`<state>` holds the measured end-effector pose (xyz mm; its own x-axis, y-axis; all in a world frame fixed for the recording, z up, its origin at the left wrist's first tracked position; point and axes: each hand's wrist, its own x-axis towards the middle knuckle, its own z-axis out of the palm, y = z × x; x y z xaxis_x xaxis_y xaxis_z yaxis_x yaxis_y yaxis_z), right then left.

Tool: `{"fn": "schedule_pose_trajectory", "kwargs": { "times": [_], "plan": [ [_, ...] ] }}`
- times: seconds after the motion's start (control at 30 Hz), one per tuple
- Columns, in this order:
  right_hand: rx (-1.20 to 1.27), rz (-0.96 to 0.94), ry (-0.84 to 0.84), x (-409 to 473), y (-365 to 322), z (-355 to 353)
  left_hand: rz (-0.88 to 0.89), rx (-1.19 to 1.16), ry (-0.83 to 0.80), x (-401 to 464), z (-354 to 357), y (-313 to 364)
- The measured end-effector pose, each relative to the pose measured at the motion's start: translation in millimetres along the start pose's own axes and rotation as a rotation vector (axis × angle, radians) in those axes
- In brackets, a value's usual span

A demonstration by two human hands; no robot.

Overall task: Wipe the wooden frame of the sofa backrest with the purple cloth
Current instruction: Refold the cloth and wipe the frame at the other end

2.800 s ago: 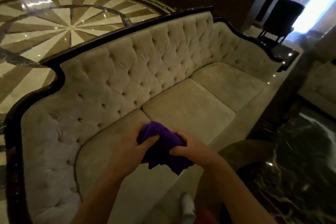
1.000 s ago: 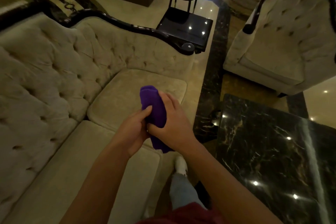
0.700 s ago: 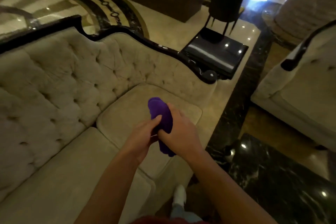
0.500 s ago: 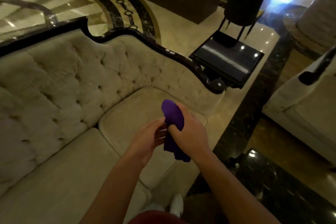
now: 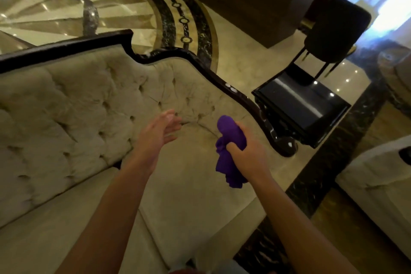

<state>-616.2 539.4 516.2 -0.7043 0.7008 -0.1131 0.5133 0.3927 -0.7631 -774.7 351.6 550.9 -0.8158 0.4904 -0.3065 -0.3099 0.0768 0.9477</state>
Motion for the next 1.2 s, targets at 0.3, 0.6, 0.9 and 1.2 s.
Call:
{"fn": "schedule_pose_trajectory", "kwargs": {
  "times": [0.3,0.6,0.9,1.2],
  "plan": [
    [0.27,-0.02,-0.101,118,-37,36,0.19,0.325,0.226,128,-15,62],
    [0.416,0.0,-0.432,237,-42,93,0.312,1.213,0.36,267,-23,80],
    [0.479,0.109,-0.508,344,-48,137,0.215,1.557,0.545,365,-94,113],
    [0.468,-0.341,-0.489,439,-138,194,-0.003,1.609,0.562,457,-134,122]
  ]
}}
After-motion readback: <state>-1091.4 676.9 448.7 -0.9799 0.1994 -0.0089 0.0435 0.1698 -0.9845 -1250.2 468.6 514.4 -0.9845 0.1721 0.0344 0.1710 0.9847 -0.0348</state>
